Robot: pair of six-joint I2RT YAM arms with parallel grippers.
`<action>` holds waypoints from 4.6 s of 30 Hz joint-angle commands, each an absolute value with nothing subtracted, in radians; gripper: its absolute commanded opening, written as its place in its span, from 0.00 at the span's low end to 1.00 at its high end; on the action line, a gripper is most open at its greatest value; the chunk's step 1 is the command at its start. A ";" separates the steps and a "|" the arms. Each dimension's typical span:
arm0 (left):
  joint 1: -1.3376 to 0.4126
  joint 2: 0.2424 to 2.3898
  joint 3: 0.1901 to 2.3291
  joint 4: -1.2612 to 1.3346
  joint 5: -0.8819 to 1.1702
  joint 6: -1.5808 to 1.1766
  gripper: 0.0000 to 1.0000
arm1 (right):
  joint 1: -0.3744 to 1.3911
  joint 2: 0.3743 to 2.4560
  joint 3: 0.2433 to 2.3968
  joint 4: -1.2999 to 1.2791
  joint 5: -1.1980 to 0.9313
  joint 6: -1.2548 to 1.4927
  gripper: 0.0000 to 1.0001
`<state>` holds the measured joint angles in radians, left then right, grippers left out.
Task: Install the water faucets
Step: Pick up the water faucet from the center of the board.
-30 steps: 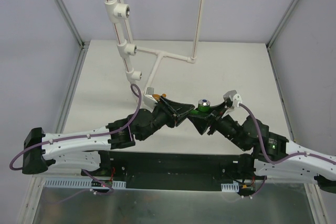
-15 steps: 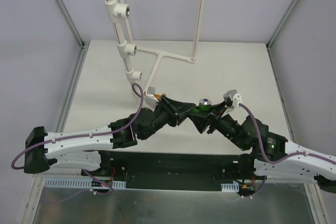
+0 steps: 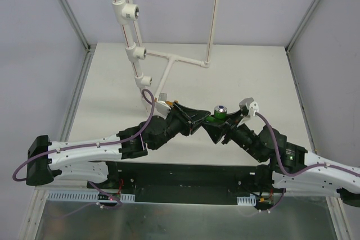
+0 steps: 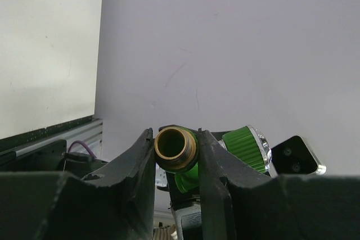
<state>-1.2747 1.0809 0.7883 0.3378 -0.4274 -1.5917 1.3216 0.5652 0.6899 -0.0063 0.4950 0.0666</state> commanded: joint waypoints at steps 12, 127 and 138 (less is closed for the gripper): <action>-1.278 1.055 0.834 0.402 -0.397 -1.571 0.00 | 1.324 0.568 0.709 -0.021 0.489 0.072 0.52; -1.201 1.078 0.885 0.367 -0.334 -1.480 0.73 | 1.322 0.656 0.649 -0.354 0.161 0.236 0.00; -1.180 1.081 0.884 0.359 -0.308 -1.483 0.57 | 1.324 0.621 0.646 -0.331 0.222 0.239 0.00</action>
